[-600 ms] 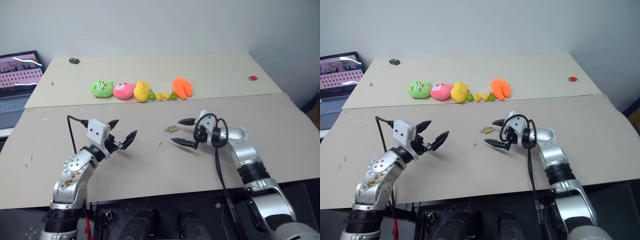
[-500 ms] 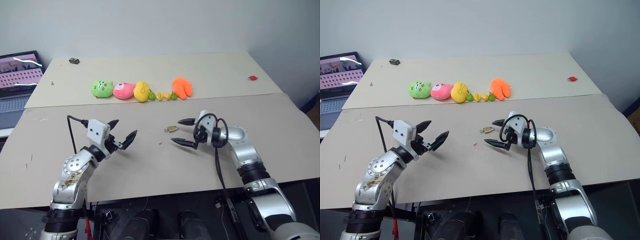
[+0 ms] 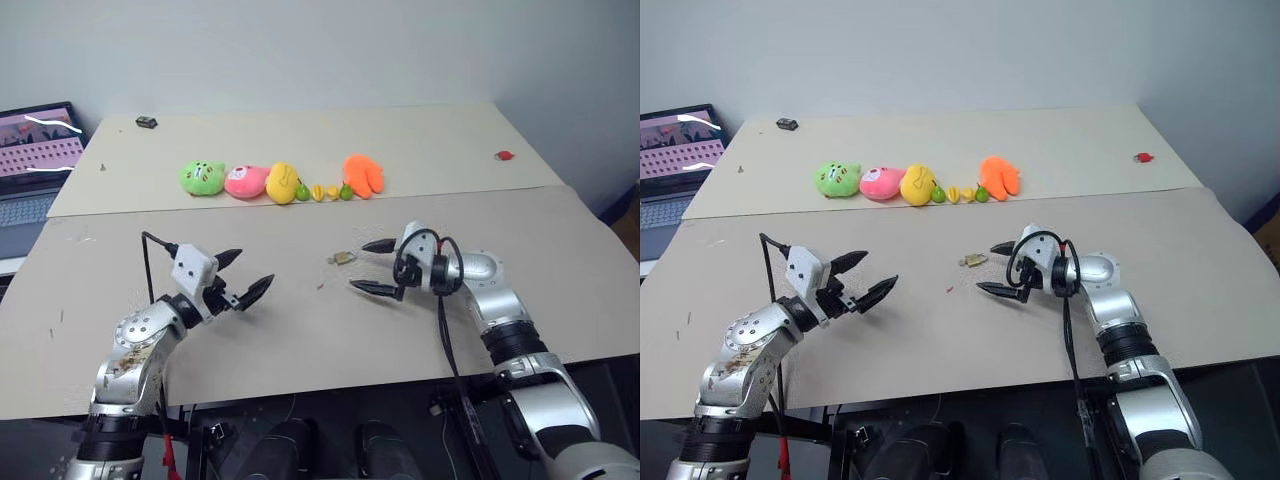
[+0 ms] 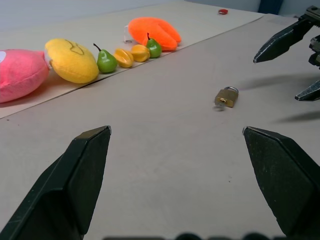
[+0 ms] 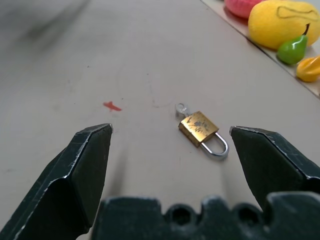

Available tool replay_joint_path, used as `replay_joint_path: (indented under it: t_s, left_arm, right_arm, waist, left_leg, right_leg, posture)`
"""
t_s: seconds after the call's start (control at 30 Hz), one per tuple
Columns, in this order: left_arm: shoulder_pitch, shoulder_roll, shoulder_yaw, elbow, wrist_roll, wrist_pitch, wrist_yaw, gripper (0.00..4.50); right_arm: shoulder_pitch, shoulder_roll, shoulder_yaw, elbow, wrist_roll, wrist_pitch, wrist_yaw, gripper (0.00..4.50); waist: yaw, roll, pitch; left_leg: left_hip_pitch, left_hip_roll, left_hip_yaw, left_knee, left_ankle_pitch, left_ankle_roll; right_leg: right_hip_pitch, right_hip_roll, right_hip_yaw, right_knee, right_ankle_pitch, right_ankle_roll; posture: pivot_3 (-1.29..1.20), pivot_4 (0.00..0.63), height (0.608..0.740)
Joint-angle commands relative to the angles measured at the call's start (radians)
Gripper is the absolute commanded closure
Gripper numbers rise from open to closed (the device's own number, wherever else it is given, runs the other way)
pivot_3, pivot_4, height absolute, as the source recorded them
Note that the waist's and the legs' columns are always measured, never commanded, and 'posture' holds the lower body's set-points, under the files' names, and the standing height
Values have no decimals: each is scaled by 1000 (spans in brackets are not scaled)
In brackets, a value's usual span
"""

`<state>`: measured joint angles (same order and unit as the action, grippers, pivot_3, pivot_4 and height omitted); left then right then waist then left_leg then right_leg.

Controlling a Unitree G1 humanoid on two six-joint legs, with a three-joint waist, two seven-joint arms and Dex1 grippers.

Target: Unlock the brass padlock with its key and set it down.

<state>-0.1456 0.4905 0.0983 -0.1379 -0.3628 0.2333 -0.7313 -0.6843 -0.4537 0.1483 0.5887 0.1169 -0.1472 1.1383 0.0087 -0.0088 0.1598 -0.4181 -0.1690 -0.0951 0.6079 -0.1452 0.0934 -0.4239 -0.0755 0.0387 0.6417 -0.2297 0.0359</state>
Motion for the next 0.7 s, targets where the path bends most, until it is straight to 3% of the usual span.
replay_joint_path:
  t_s: [0.03, 0.2, 0.7]
  left_arm:
    - [-39, 25, -68, 3, 47, -84, -79, 0]
    - [-65, 25, -122, 8, 80, -121, -107, 0]
    - [5, 29, -54, -65, 57, -87, -42, 0]
  right_arm:
    - [-79, 7, 12, 95, -15, -60, 60, 48]
    - [-180, 48, 27, 274, -60, -126, 68, 48]
    - [-342, 111, 37, 584, -180, -269, 35, 48]
  waist:
    - [0, 0, 0]
    - [-5, 0, 0]
    - [-24, 0, 0]
  left_leg:
    - [0, 0, 0, 0, 0, 0]
    - [0, 0, 0, 0, 0, 0]
    - [0, 0, 0, -1, 1, -1]
  right_leg:
    - [0, 0, 0, 0, 0, 0]
    - [0, 0, 0, 0, 0, 0]
    - [-1, 1, 0, 2, 0, 0]
  posture:
    - [0, 150, 740]
    - [0, 150, 740]
    - [0, 150, 740]
